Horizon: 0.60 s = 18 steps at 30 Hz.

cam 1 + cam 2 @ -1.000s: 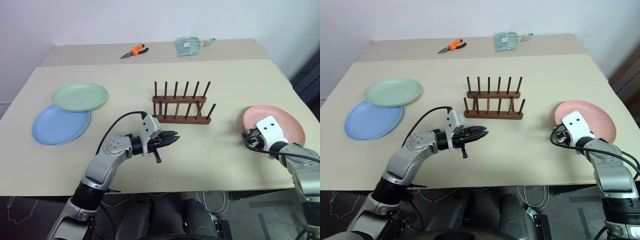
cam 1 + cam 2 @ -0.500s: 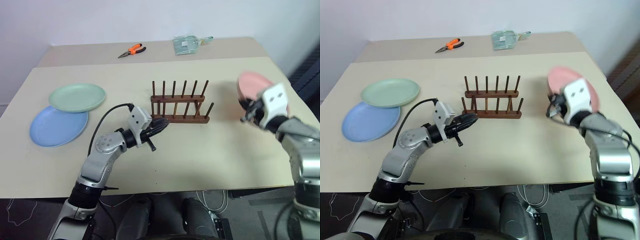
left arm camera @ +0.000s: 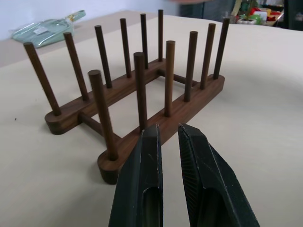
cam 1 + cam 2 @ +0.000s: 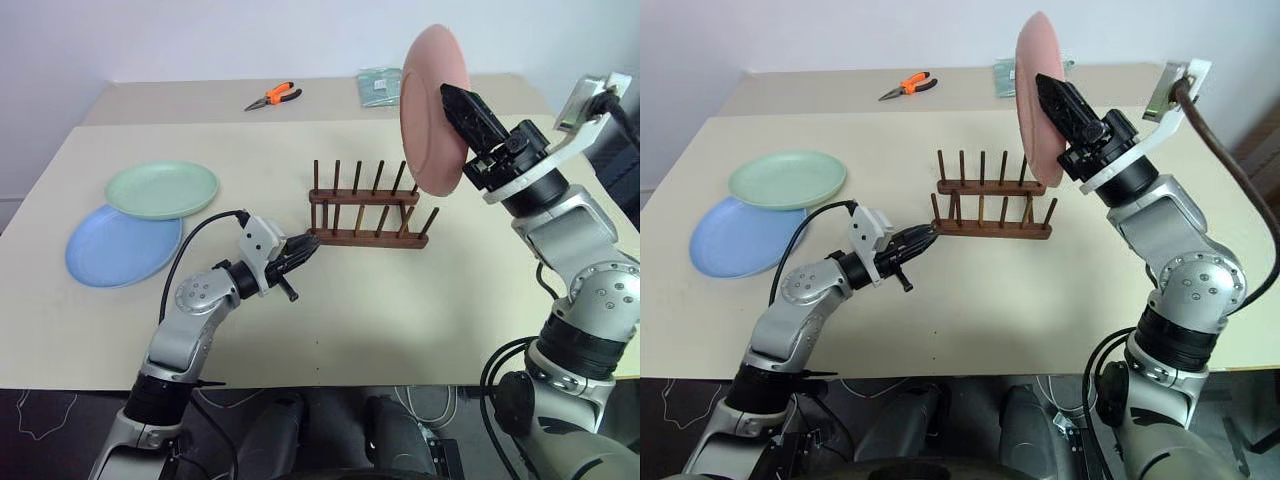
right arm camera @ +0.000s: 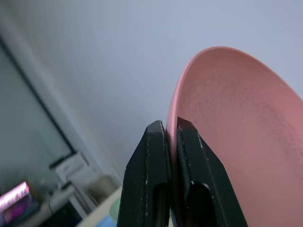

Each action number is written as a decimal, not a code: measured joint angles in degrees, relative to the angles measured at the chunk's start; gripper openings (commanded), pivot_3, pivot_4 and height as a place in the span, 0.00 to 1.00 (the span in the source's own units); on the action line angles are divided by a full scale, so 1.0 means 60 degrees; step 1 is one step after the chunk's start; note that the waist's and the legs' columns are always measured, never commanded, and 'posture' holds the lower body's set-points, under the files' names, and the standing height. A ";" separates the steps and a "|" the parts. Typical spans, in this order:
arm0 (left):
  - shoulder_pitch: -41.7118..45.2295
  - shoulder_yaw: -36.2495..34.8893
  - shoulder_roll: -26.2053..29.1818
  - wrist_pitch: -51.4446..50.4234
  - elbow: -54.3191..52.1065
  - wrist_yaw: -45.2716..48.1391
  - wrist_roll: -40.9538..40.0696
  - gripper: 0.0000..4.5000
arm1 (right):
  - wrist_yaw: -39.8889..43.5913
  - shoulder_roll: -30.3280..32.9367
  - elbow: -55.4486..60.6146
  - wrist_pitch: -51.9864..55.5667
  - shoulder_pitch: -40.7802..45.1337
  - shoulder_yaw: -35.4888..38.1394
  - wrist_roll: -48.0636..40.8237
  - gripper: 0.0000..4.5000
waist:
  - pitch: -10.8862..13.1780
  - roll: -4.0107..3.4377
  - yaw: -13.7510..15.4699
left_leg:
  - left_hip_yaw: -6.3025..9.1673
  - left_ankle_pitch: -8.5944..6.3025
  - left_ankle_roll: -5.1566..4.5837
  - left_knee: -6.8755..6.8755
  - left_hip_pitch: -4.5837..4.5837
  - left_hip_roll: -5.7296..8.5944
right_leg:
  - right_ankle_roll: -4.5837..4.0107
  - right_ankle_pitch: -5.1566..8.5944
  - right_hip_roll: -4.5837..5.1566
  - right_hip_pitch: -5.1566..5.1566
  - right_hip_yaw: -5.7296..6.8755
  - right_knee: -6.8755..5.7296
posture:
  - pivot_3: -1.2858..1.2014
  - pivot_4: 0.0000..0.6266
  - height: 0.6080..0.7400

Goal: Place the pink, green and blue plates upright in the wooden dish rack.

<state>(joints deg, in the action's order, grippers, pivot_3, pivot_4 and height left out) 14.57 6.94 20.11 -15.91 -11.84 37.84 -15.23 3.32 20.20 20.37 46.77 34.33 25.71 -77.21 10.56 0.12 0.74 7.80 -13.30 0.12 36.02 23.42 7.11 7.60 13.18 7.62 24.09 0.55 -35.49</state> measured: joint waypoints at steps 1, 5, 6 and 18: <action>-0.0040 0.0000 0.0001 -0.0001 -0.0026 -0.0015 -0.0001 0.13 | -0.0265 -0.0008 -0.0051 -0.0086 -0.0002 0.0032 -0.0210 0.01 | 0.0000 -0.0001 -0.0013 | -0.0003 0.0000 0.0000 0.0000 0.0000 0.0000 | 0.0000 0.0000 0.0000 0.0001 -0.0003 -0.0002 | 0.52 0.24 0.99; -0.0059 0.0002 0.0007 -0.0008 -0.0056 -0.0032 -0.0003 0.13 | -0.1220 -0.0102 -0.0238 -0.0341 -0.0180 0.0073 -0.0855 0.01 | -0.0002 -0.0003 -0.0043 | -0.0018 0.0001 -0.0001 0.0005 -0.0001 -0.0002 | 0.0000 0.0000 -0.0004 0.0009 -0.0017 -0.0012 | 0.52 0.24 0.99; -0.0059 0.0003 0.0007 -0.0008 -0.0056 -0.0032 -0.0004 0.13 | -0.1329 -0.0109 -0.0275 -0.0365 -0.0257 0.0056 -0.0881 0.01 | -0.0002 -0.0004 -0.0037 | -0.0018 0.0001 -0.0002 0.0007 -0.0001 -0.0002 | 0.0000 0.0000 -0.0005 0.0009 -0.0017 -0.0012 | 0.52 0.24 0.99; -0.0057 0.0025 0.0048 -0.0015 -0.0055 0.0074 -0.0042 0.13 | -0.1954 -0.0164 -0.0273 -0.1132 -0.0577 -0.0134 -0.1624 0.01 | -0.0003 -0.0006 -0.0034 | -0.0026 0.0002 -0.0002 0.0010 -0.0001 -0.0004 | 0.0000 0.0000 -0.0008 0.0014 -0.0025 -0.0018 | 0.52 0.24 0.99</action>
<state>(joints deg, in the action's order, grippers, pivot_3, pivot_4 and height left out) 14.23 7.09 20.40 -16.00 -12.17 38.28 -15.48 -8.40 19.22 18.73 39.97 30.87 24.91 -86.95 10.55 0.08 0.54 7.64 -13.29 0.10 36.08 23.41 7.09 7.60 13.17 7.57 24.17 0.40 -35.59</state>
